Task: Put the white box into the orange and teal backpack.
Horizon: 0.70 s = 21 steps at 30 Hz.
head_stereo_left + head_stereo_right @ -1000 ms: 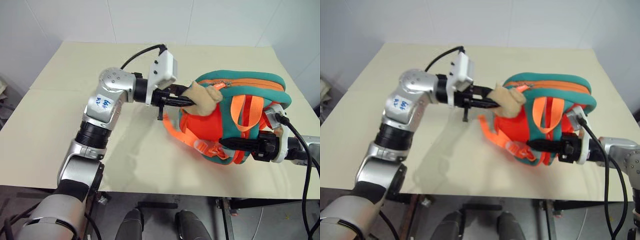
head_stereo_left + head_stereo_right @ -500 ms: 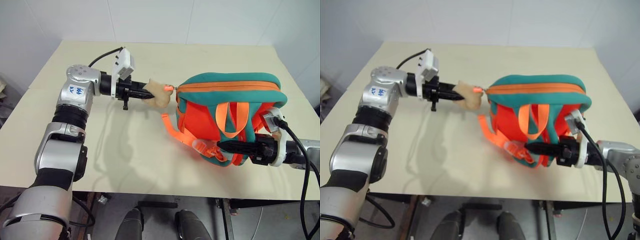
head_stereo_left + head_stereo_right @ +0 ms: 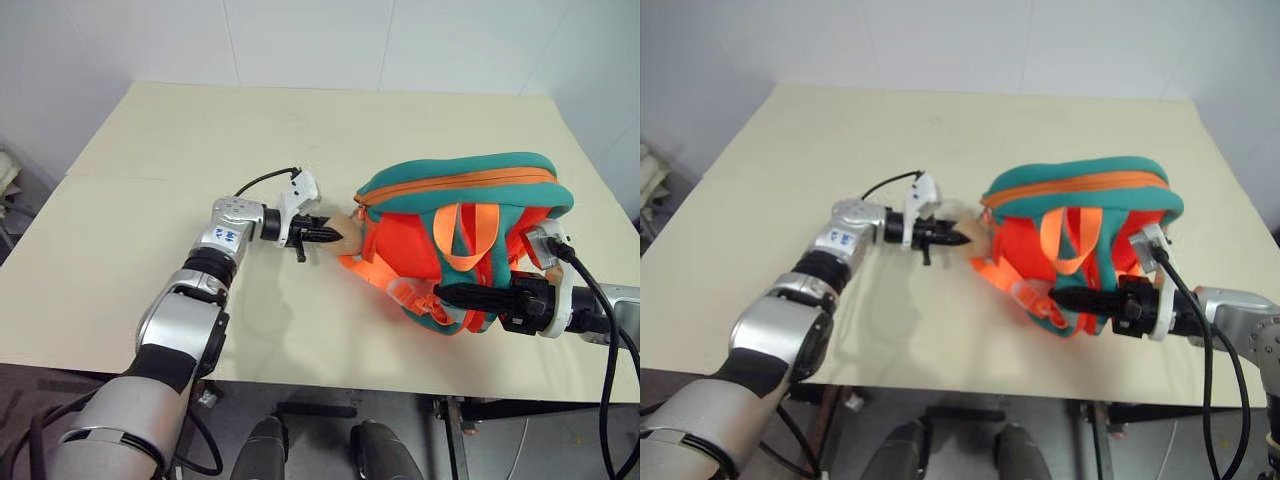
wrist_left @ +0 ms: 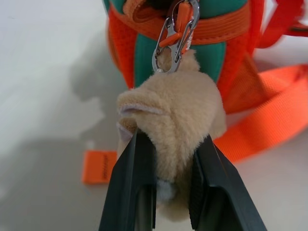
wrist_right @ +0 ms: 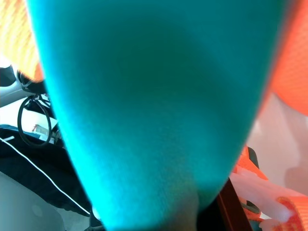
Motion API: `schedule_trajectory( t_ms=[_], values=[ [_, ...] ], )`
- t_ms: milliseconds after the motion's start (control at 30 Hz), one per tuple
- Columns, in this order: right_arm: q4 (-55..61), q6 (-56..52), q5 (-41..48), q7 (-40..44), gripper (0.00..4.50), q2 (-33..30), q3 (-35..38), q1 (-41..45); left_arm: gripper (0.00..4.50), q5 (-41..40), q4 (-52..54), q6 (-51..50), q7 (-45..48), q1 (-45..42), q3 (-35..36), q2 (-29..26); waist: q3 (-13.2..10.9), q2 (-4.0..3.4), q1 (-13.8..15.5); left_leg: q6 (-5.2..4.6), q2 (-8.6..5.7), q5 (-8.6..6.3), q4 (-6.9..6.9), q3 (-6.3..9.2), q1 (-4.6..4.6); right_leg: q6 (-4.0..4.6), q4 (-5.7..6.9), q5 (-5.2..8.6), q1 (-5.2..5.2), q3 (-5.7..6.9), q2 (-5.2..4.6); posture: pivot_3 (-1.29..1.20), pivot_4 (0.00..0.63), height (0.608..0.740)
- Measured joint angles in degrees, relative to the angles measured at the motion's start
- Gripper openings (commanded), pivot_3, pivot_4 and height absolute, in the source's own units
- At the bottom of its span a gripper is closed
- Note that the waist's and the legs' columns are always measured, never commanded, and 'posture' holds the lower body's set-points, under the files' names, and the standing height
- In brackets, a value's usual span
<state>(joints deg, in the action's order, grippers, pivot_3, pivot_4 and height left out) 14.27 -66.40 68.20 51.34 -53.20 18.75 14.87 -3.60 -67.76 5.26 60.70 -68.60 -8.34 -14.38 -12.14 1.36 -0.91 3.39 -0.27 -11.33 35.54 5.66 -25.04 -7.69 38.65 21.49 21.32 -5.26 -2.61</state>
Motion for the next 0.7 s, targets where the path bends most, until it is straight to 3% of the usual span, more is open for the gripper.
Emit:
schedule_trajectory(
  t_ms=[133, 300, 433, 567, 700],
  values=[
    [0.04, 0.01, 0.36, -0.07, 0.00, 0.10, -0.04, 0.56, 0.46, -0.86, -0.16, -0.34, -2.53, -0.01, 3.06, 1.20, 0.00, 0.00, 0.74, -0.10, -0.03, 0.06, 0.06, -0.02, -0.05, -0.09, -0.10, -0.21, -0.01, -0.02, -0.01, 0.00, 0.150, 0.740],
    [-0.13, 0.11, 0.28, 0.42, 0.00, 0.10, -0.08, 0.56, 0.46, -2.42, 5.53, 0.21, 6.32, 0.66, 5.10, -2.50, 0.00, 0.00, 0.62, -0.06, 0.00, 0.11, -0.09, -0.05, -0.04, -0.07, -0.15, -0.24, 0.05, -0.03, 0.00, 0.00, 0.150, 0.740],
    [-0.36, 0.17, 0.18, 0.50, 0.00, 0.16, -0.40, 0.68, 0.46, -2.68, 8.19, 0.21, 8.20, 0.59, 5.66, -4.96, 0.00, 0.00, 0.53, -0.06, 0.04, 0.11, -0.26, -0.07, -0.04, -0.07, -0.21, -0.24, 0.13, -0.04, 0.02, 0.00, 0.150, 0.740],
    [-1.00, 0.19, -0.13, 0.52, 0.00, 0.89, -1.32, 2.23, 0.46, -2.30, 6.16, 0.29, 6.24, -2.77, 6.30, -7.79, -0.01, 0.01, 0.30, -0.06, 0.01, 0.11, -0.27, -0.08, -0.06, -0.07, -0.23, -0.24, 0.14, -0.03, 0.00, 0.00, 0.150, 0.740],
    [-1.40, 0.24, -0.57, 0.57, 0.00, 1.03, -2.49, 3.23, 0.46, 0.06, 2.28, 1.26, 0.58, -5.29, 6.08, -6.10, -0.01, 0.01, 0.37, -0.06, 0.00, 0.12, -0.26, -0.09, -0.05, -0.07, -0.28, -0.24, 0.09, -0.04, -0.02, 0.00, 0.150, 0.740]
  ],
)
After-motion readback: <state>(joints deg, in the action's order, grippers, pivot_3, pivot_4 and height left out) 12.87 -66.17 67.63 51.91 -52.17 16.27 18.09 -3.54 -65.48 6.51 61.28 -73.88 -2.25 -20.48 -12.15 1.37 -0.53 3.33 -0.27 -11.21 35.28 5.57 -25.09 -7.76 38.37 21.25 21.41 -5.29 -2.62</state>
